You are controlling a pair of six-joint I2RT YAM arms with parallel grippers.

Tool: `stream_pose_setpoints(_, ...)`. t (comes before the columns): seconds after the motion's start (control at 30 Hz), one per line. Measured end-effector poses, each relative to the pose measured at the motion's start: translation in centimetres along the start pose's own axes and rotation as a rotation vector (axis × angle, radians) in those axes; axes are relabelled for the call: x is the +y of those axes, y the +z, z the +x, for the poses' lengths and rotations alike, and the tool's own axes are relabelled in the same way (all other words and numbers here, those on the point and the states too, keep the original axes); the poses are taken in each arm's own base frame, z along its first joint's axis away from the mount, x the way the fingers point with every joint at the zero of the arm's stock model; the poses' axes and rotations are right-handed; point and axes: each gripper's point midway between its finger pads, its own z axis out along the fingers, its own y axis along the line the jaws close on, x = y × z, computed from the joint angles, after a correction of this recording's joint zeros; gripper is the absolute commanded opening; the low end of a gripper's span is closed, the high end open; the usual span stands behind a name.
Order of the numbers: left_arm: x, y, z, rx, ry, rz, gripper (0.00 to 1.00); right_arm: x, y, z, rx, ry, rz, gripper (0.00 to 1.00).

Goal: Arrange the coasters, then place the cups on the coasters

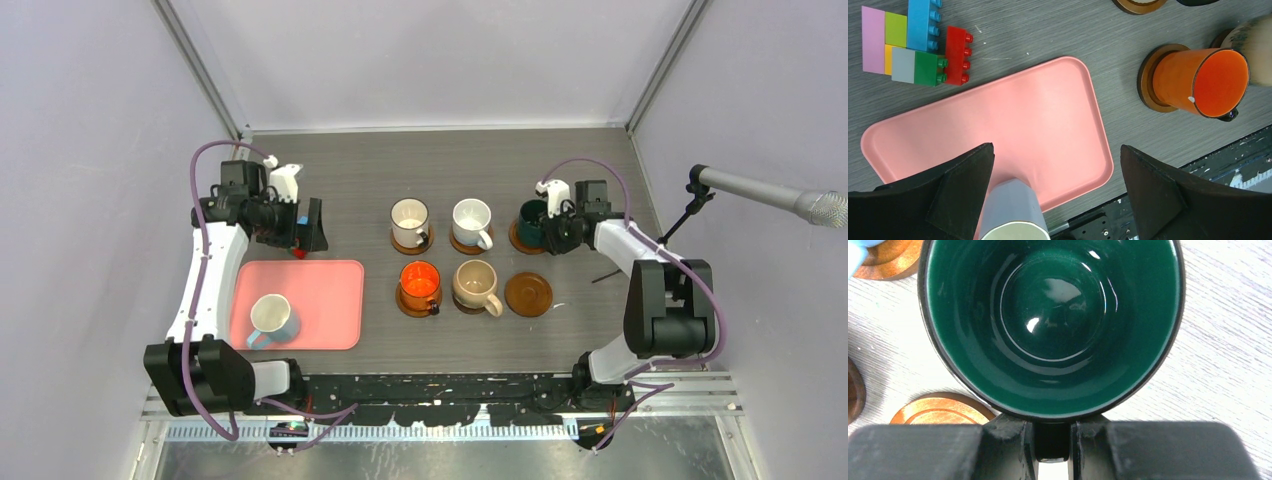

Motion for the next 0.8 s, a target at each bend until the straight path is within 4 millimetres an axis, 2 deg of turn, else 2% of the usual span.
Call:
stream_pose_setpoints(0.13, 0.1, 0.0, 0.1, 0.003, -0.001, -0.002, 1.0, -0.1, 0.4, 0.1, 0.001, -0.003, 0.0, 0.24)
stream_pose_setpoints(0.33, 0.1, 0.1, 0.1, 0.004, -0.002, -0.002, 1.0, -0.2, 0.6, 0.0, -0.004, -0.011, 0.0, 0.48)
stream_pose_setpoints(0.53, 0.0, 0.1, 0.1, 0.004, -0.002, -0.002, 1.0, -0.2, 0.5, 0.0, -0.005, -0.022, -0.003, 0.63)
stream_pose_setpoints(0.63, 0.0, 0.1, 0.1, 0.005, -0.002, -0.001, 1.0, 0.0, -0.3, -0.3, -0.011, -0.031, -0.003, 0.7)
stream_pose_setpoints(0.8, 0.0, 0.4, 0.4, 0.024, -0.009, 0.013, 1.0, 0.8, -3.0, -1.1, -0.035, -0.046, -0.008, 0.71)
